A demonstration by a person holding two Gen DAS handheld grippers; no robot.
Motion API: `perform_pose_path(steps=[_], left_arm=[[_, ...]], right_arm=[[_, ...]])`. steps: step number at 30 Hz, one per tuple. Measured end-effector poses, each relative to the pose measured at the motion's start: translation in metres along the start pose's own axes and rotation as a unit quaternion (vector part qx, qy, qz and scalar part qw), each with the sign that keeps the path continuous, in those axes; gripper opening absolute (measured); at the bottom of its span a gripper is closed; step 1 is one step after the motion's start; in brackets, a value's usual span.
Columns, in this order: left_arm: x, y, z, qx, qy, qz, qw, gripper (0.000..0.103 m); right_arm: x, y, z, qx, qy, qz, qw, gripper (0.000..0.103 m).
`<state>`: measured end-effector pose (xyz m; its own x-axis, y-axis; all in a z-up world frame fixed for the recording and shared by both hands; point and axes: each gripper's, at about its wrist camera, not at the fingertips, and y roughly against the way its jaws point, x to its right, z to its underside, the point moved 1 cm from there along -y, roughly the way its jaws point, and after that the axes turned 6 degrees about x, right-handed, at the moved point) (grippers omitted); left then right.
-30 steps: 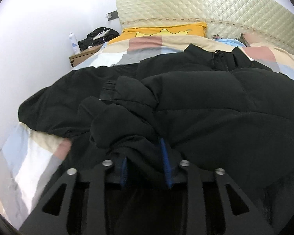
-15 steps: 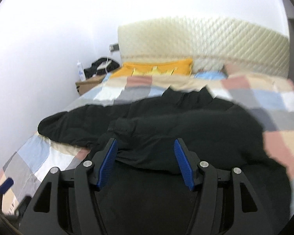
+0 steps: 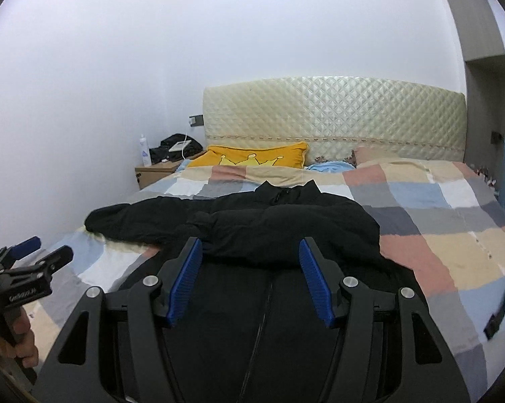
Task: Fold large clothes
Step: 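Move the left gripper toward the other sleeve cuff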
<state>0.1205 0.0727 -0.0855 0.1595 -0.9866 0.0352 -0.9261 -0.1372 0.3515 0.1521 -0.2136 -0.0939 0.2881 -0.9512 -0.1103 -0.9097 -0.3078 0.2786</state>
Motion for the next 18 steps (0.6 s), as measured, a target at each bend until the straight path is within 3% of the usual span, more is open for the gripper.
perform_pose_path(steps=[11,18], left_arm=[[0.033,0.048,-0.003,-0.015,-0.011,0.029,0.9994,0.100],[0.049,0.064,0.006,-0.029,-0.020,0.036,0.9987,0.100]], right_arm=[[0.012,0.071,0.022,0.022,-0.025,-0.001,0.999,0.061],[0.019,0.096,0.036,0.030,-0.027,0.005,0.999,0.062]])
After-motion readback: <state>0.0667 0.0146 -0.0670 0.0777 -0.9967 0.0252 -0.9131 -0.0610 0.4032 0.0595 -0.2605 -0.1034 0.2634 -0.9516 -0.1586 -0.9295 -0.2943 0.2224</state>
